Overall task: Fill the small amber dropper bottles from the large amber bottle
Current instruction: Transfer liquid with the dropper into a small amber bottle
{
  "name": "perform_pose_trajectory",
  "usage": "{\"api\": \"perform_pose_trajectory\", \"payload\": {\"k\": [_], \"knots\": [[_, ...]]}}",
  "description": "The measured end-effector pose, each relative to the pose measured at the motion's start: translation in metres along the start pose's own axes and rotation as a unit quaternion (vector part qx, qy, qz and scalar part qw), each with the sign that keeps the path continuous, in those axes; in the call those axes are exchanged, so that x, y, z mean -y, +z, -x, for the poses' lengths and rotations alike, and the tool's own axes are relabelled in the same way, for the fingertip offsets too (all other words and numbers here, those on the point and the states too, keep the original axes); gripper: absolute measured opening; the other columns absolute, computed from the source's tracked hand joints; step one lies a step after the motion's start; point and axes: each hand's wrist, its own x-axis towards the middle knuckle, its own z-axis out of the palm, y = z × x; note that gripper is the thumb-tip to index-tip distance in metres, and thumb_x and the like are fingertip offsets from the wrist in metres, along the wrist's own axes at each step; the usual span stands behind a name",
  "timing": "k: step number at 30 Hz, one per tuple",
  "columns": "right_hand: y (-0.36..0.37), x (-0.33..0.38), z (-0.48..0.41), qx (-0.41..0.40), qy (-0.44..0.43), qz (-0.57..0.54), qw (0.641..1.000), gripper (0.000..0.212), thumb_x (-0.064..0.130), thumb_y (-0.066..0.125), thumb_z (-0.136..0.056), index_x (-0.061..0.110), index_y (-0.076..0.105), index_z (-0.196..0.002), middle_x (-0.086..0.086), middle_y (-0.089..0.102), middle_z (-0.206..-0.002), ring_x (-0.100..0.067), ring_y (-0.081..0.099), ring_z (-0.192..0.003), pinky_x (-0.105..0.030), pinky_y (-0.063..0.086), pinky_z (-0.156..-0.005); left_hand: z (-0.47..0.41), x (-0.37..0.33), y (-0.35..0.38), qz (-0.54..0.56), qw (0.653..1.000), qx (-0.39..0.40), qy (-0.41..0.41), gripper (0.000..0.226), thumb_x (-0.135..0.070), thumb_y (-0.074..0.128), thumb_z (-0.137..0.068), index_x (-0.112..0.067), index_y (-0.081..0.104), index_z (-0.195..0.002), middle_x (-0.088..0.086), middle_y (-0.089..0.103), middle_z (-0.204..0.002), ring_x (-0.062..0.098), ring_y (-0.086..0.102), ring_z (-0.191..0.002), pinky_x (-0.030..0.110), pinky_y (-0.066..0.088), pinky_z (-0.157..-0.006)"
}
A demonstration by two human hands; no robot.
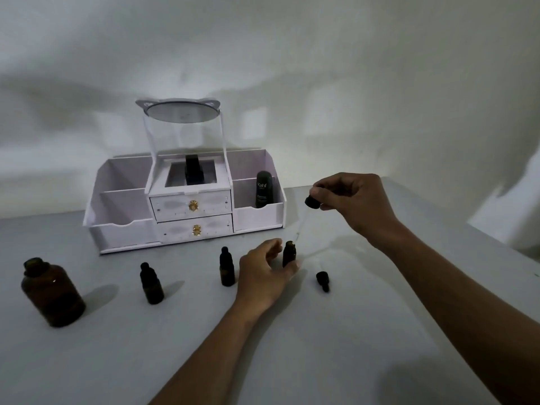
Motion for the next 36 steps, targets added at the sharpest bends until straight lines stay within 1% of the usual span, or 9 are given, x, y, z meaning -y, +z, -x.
{"api": "perform_pose_trajectory", "payload": {"k": [4,6,13,16,19,21,29,34,36], "knots": [[0.001,-0.004,-0.001,-0.002,0.004,0.001,1.0,0.008,0.018,0.078,-0.085,0.01,0.078,-0.088,-0.001,0.079,-0.079,-0.024,0.076,-0.078,-0.042,0.063,-0.08,0.001,0.0,0.0,-0.023,1.0,-0.002,0.012,0.054,-0.035,0.078,-0.077,-0.022,0.061,-0.127,-0.006,0.065,-0.123,-0.003,0.054,-0.099,-0.002,0.032,-0.078],[0.002,-0.005,-0.003,-0.005,0.005,0.001,1.0,0.008,0.018,0.078,-0.084,0.011,0.078,-0.087,-0.001,0.079,-0.079,-0.026,0.076,-0.079,-0.044,0.062,-0.081,0.001,0.0,0.0,-0.031,0.999,-0.005,0.018,0.049,-0.034,0.077,-0.079,-0.023,0.063,-0.124,-0.007,0.066,-0.12,-0.003,0.055,-0.099,-0.003,0.031,-0.075],[0.006,-0.008,-0.005,-0.001,0.006,0.014,1.0,0.007,0.019,0.079,-0.084,0.013,0.078,-0.087,0.0,0.079,-0.077,-0.026,0.076,-0.076,-0.044,0.062,-0.08,-0.001,0.001,0.001,-0.035,0.999,-0.007,0.027,0.041,-0.029,0.073,-0.082,-0.025,0.065,-0.122,-0.009,0.068,-0.118,0.001,0.06,-0.104,0.014,0.043,-0.09],[0.007,-0.009,-0.005,-0.004,0.0,0.033,0.999,0.006,0.019,0.078,-0.085,0.013,0.079,-0.086,0.001,0.079,-0.076,-0.024,0.075,-0.072,-0.038,0.062,-0.078,-0.001,0.001,0.0,-0.033,0.999,-0.012,0.028,0.037,-0.028,0.072,-0.083,-0.026,0.067,-0.12,-0.009,0.069,-0.116,0.003,0.061,-0.103,0.019,0.047,-0.094],[0.008,-0.007,-0.005,-0.007,-0.016,0.053,0.998,0.007,0.018,0.078,-0.085,0.011,0.078,-0.084,0.001,0.078,-0.075,-0.022,0.073,-0.069,-0.026,0.059,-0.072,-0.002,0.001,0.0,-0.034,0.999,-0.016,0.029,0.036,-0.028,0.071,-0.084,-0.026,0.067,-0.119,-0.009,0.069,-0.115,0.002,0.06,-0.101,0.018,0.045,-0.093],[0.009,-0.004,-0.005,-0.005,-0.029,0.058,0.998,0.007,0.016,0.077,-0.085,0.01,0.078,-0.083,0.001,0.078,-0.075,-0.022,0.073,-0.068,-0.022,0.057,-0.068,-0.002,0.002,0.0,-0.034,0.999,-0.017,0.029,0.036,-0.028,0.072,-0.084,-0.026,0.066,-0.12,-0.009,0.069,-0.116,0.0,0.059,-0.099,0.016,0.044,-0.092],[0.013,0.0,-0.005,0.011,-0.05,0.074,0.996,0.008,0.012,0.076,-0.085,0.01,0.078,-0.078,0.005,0.078,-0.073,-0.02,0.071,-0.068,-0.034,0.059,-0.072,-0.003,0.002,0.001,-0.028,0.999,-0.017,0.03,0.037,-0.027,0.071,-0.084,-0.025,0.066,-0.121,-0.01,0.068,-0.117,-0.001,0.059,-0.101,0.015,0.044,-0.093],[0.014,0.0,-0.004,0.013,-0.053,0.078,0.995,0.008,0.013,0.077,-0.085,0.013,0.079,-0.077,0.006,0.078,-0.072,-0.018,0.072,-0.068,-0.038,0.06,-0.073,-0.002,0.001,0.0,-0.028,0.999,-0.02,0.032,0.037,-0.026,0.071,-0.084,-0.025,0.066,-0.121,-0.009,0.068,-0.117,0.004,0.062,-0.105,0.026,0.048,-0.1],[0.014,0.0,-0.004,0.012,-0.052,0.076,0.996,0.008,0.014,0.077,-0.084,0.013,0.079,-0.077,0.006,0.078,-0.073,-0.02,0.072,-0.068,-0.04,0.06,-0.074,-0.002,0.002,0.0,-0.024,0.999,-0.022,0.032,0.037,-0.025,0.071,-0.084,-0.025,0.066,-0.121,-0.009,0.069,-0.116,0.003,0.062,-0.105,0.027,0.049,-0.099]]}}
